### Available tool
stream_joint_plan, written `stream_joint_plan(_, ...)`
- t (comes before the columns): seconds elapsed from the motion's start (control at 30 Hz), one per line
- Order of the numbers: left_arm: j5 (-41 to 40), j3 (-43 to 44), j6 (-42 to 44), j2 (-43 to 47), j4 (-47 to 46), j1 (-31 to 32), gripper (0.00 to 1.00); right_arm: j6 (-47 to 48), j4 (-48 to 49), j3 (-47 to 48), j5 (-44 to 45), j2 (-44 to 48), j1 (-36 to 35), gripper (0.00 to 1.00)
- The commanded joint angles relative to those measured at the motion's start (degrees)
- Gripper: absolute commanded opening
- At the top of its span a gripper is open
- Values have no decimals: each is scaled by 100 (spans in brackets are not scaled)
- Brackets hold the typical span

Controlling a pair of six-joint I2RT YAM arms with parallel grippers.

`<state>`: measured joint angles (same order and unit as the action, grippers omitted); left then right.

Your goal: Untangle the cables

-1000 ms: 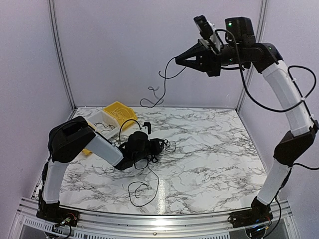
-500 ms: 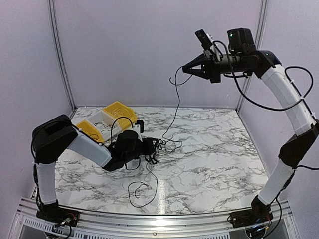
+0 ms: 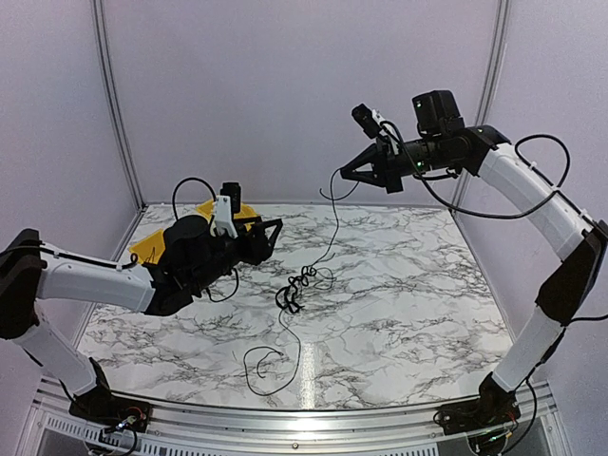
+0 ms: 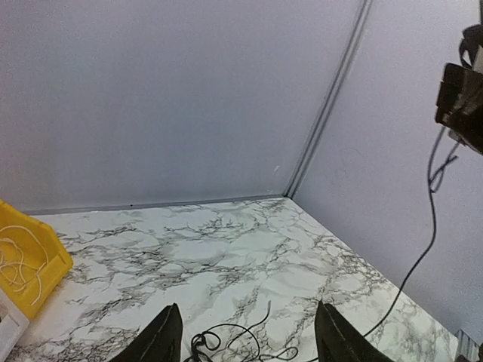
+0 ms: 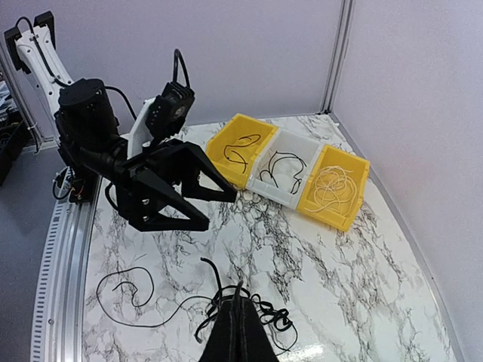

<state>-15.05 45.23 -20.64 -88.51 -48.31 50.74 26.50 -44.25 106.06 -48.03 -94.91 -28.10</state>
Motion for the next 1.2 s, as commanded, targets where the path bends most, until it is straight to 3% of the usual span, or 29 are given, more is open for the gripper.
stream_joint_plan(0.0, 1335, 132, 1316, 164, 287, 58, 64, -278, 389, 47, 93, -35, 15, 0)
stream_joint_plan(0.13, 2228, 366, 1737, 65, 637, 97, 67, -403, 382, 92, -23, -148, -37, 0)
stream_joint_plan(0.5, 3288, 1170, 1917, -910, 805, 311, 64, -374, 344, 74, 22, -282, -375, 0)
stream_joint_plan(0.77, 2778, 1436, 1902, -1270, 813, 322, 34, -356, 322, 111, 40, -361, -407, 0)
stream_joint_plan(0.93, 2441, 1344, 1970, -1140, 815, 316, 5, -286, 318, 73, 134, -361, -407, 0)
stream_joint_plan(1.03, 2340, 1209, 2003, -869, 939, 287, 0, -182, 386, -133, 331, -361, -380, 0)
stream_joint_plan(1.17, 2243, 1193, 2029, -408, 1684, 104, 0, -96, 638, -651, 716, -429, -243, 0)
